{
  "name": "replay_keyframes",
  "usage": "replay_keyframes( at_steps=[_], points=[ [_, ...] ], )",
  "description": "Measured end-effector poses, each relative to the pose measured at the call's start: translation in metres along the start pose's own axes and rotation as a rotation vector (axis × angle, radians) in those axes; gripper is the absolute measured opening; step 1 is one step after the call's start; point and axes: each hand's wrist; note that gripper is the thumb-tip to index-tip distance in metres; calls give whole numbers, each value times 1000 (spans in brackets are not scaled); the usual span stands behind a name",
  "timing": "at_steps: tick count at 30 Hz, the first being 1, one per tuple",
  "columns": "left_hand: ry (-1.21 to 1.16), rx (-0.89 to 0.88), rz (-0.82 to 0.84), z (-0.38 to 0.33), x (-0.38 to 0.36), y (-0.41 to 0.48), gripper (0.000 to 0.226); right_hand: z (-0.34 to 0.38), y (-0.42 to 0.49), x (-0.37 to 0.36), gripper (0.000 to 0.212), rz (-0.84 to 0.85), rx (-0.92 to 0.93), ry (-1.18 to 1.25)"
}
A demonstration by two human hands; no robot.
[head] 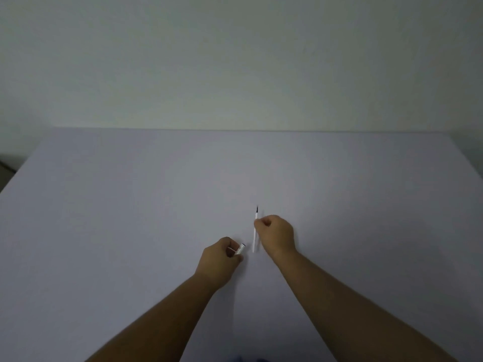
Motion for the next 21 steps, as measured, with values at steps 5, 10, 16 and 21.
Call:
replay_keyframes(
  at_steps=[5,10,16,21],
  points=[
    [-5,-16,12,-5,-4,2,10,0,-1,8,18,-7,-25,244],
    [12,-14,33,-9,-6,3,10,-4,-3,11,19,-73,-21,329],
    [-3,-25,25,-12,-10,0,9,-9,-7,13,18,-68,-20,326],
    [-50,-24,19,-12,-9,-3,10,-12,-11,18,16,-63,30,354]
  ],
)
Point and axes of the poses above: each hand's wrist, its own y-axis towards the middle knuckle, its own x-axis out of the back of the hand, z = x × y, and after that the axes turned 13 degrees about z, right-handed
